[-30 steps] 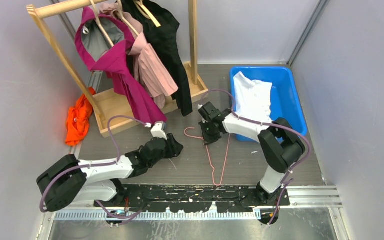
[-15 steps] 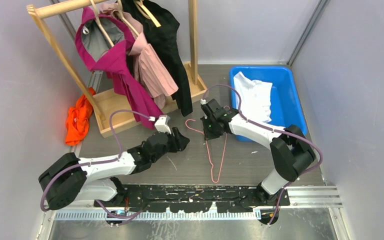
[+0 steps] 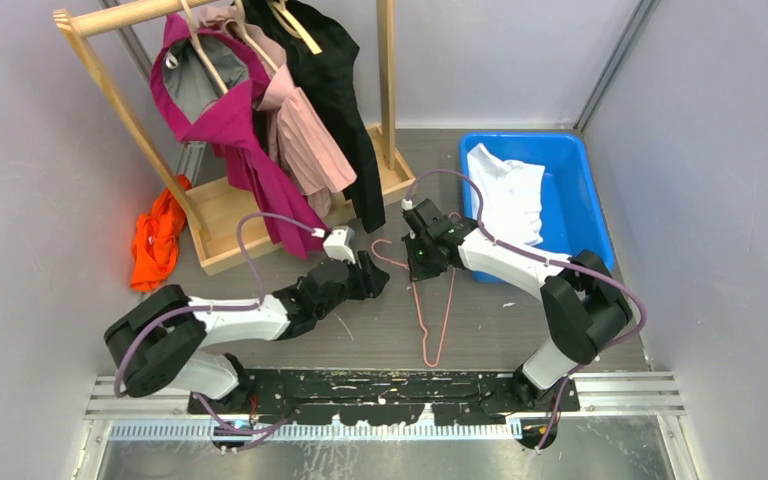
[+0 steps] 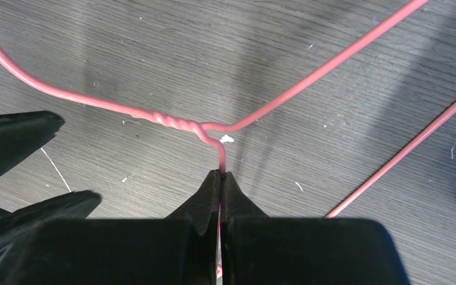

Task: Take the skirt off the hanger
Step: Pick up the hanger at the center of the board.

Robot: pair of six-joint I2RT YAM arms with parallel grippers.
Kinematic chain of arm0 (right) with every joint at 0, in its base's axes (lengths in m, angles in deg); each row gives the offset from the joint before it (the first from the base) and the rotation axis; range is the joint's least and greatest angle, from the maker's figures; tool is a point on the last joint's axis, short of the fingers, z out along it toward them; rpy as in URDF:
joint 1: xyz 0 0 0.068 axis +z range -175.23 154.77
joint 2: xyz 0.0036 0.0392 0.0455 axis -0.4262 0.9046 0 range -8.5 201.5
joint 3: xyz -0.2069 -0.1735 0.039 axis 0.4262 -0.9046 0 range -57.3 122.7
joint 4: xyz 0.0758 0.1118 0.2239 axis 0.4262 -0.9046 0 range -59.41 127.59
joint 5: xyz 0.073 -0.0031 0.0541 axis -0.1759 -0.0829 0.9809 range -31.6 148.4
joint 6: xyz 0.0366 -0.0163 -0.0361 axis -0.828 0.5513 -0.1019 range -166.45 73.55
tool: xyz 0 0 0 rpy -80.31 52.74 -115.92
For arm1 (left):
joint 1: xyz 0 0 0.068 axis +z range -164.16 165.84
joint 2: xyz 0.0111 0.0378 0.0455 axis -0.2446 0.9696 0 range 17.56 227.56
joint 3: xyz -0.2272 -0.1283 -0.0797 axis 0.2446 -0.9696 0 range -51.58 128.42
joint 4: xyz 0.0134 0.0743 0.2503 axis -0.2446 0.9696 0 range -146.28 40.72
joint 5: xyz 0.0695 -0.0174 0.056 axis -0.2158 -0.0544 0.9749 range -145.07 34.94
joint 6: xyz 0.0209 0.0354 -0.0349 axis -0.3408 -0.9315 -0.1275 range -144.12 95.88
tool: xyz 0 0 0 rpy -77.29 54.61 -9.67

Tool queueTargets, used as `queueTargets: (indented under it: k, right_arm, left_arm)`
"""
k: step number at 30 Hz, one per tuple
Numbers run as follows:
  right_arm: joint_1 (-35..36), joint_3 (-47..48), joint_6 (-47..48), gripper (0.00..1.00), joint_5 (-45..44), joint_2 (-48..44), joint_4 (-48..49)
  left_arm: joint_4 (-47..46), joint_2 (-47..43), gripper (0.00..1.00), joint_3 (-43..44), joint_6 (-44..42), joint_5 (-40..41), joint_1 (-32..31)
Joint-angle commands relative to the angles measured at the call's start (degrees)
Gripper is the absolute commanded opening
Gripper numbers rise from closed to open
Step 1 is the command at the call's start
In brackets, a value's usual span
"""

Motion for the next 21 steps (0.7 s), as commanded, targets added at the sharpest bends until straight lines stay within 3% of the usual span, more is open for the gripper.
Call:
queueTargets:
  k: [1,21]
  right_arm:
    - [0.3,-0.3,-0.3,0.01,-0.6,-3.0,1.3]
    - [0.2,-0.2,0.2,0.01,-0.3,-4.0,1.0]
  left_arm:
    - [-7.1,3.0,0.52,3.1,-1.0,-1.0,0.0]
    - [-13.6,11.4,0.52,7.0,0.4,-4.6,0.0]
